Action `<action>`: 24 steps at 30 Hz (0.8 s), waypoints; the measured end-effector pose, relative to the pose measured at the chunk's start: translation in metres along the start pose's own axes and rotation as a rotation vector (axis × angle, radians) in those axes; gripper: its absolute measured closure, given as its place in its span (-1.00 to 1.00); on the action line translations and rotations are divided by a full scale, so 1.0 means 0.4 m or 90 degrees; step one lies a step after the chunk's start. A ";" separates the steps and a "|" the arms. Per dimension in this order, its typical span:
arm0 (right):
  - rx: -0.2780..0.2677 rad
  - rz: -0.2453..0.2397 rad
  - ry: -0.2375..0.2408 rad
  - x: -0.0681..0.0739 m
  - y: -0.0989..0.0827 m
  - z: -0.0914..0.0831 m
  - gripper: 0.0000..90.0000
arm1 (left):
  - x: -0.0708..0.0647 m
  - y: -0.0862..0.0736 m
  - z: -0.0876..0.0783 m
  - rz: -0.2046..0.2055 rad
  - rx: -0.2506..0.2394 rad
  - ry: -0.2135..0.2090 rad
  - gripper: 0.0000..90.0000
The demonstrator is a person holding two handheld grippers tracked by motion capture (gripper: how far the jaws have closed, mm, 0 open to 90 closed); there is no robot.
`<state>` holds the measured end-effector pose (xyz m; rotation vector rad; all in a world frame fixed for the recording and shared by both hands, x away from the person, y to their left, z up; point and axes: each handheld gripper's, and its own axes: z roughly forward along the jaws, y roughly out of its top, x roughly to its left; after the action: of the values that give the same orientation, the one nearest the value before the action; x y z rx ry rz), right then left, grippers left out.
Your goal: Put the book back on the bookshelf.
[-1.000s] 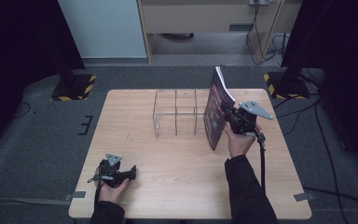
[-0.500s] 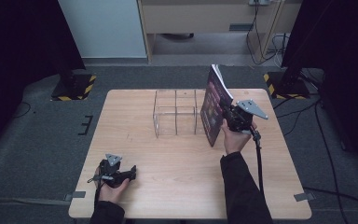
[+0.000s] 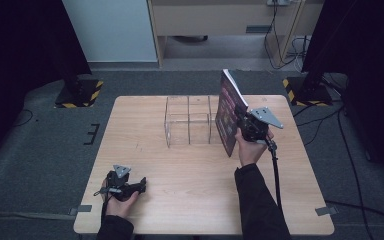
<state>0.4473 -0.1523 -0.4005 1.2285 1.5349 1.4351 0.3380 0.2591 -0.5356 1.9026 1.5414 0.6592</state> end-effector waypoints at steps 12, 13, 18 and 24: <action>0.009 0.008 -0.010 -0.004 0.001 -0.004 0.85 | 0.000 0.000 0.000 0.002 0.001 0.000 -0.82; 0.011 0.009 -0.013 -0.004 0.001 -0.004 0.86 | 0.000 0.000 0.000 0.000 0.000 0.000 -0.82; 0.011 0.019 -0.021 -0.005 0.000 -0.006 0.84 | 0.000 0.000 0.000 0.000 0.000 0.000 -0.82; 0.008 0.024 -0.012 -0.008 0.000 -0.010 0.72 | 0.000 0.000 0.000 0.000 0.000 0.000 -0.82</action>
<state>0.4446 -0.1566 -0.4003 1.2822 1.5178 1.4355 0.3380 0.2591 -0.5356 1.9027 1.5413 0.6592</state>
